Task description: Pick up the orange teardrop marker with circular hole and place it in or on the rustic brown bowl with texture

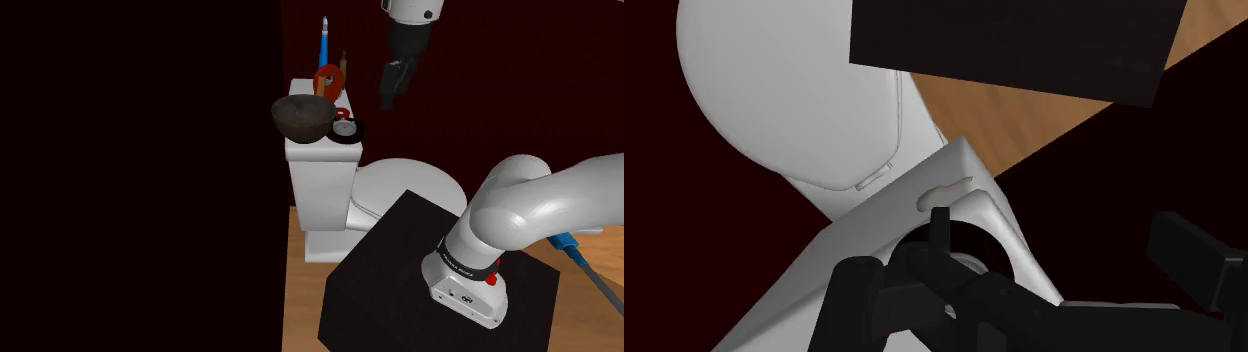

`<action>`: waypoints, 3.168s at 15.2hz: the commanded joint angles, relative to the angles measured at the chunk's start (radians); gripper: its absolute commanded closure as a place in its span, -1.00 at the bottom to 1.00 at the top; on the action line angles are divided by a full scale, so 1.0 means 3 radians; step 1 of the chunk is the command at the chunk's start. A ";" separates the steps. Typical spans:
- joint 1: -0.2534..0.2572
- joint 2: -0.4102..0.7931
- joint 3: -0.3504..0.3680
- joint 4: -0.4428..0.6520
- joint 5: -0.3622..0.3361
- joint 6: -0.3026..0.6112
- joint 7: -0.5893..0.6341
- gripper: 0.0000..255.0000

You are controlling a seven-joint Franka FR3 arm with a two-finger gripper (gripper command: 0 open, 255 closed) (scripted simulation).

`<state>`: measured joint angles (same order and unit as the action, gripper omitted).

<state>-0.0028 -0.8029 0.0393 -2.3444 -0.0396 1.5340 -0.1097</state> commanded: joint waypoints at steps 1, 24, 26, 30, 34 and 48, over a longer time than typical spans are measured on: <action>0.0000 0.0000 0.0000 0.0000 0.0000 0.0000 0.0000 -1.00; 0.0367 0.2957 -0.1122 0.2606 -0.0059 0.0265 -0.3793 -1.00; 0.0343 0.3180 -0.1113 0.2872 -0.0002 0.0208 -0.4001 -1.00; 0.0343 0.3139 -0.1110 0.2640 -0.0015 0.0401 -0.3991 -1.00; 0.0343 0.3115 -0.1112 0.2450 -0.0022 0.0568 -0.3985 -1.00; 0.0343 0.3117 -0.1112 0.2452 -0.0022 0.0567 -0.3985 1.00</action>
<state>0.1000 0.1320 -0.2942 -1.6087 -0.0462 1.7039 -1.3052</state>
